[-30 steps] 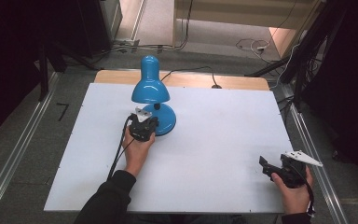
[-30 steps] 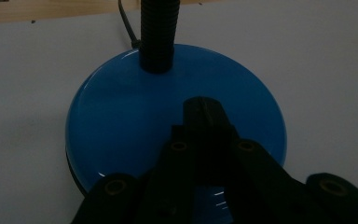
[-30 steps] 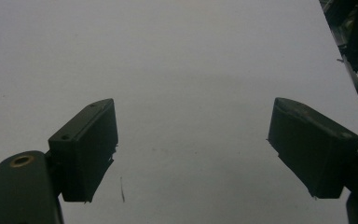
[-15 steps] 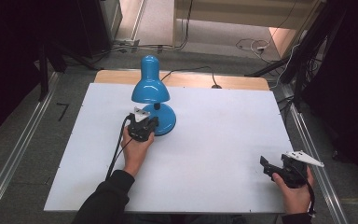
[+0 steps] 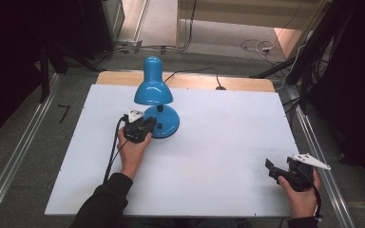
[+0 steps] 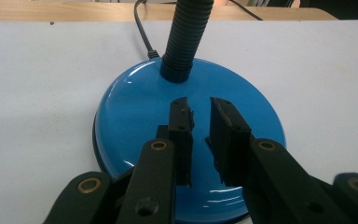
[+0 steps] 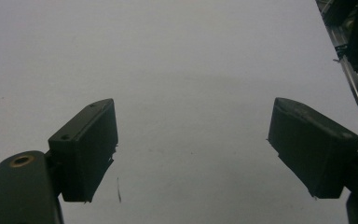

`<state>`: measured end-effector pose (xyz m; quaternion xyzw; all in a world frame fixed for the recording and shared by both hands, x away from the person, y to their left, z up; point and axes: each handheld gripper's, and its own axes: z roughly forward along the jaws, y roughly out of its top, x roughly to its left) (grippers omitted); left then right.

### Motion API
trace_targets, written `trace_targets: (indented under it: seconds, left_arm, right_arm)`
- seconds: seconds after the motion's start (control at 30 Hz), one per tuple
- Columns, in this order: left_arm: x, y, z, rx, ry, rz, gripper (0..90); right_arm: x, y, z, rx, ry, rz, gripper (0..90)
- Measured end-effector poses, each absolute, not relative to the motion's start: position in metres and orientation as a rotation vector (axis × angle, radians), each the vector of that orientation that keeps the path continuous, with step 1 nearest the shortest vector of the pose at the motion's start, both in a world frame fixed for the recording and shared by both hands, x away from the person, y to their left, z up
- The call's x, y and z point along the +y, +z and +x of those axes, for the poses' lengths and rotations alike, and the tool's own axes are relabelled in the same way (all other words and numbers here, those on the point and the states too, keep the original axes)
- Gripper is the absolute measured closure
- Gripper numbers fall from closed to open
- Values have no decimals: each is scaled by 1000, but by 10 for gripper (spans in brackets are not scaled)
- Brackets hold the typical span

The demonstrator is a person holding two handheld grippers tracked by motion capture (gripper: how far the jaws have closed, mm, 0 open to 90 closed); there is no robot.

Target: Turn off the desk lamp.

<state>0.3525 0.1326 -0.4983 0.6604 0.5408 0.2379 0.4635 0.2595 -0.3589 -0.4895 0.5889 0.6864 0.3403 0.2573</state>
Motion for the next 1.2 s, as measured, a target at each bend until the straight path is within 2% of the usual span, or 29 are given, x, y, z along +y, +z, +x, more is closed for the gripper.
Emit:
trace_targets:
  seconds: [0.3, 0.43, 0.5, 0.67, 0.93, 1.2]
  left_arm:
    - [137, -495, 351, 1337, 533, 1612, 661]
    - [139, -493, 349, 1330, 544, 1617, 565]
    - [139, -492, 349, 1326, 551, 1614, 474]
    - [141, -491, 347, 1319, 556, 1623, 381]
    - [142, -487, 343, 1305, 550, 1613, 320]
    - [143, -483, 338, 1308, 537, 1628, 317]
  right_arm:
    - [-359, -489, 259, 1863, 929, 1598, 145]
    - [-360, -489, 259, 1863, 929, 1599, 144]
    - [-360, -489, 259, 1865, 931, 1596, 144]
    - [-360, -489, 259, 1867, 933, 1598, 144]
    - [-359, -489, 258, 1868, 933, 1600, 144]
    - [-360, -489, 258, 1868, 937, 1601, 144]
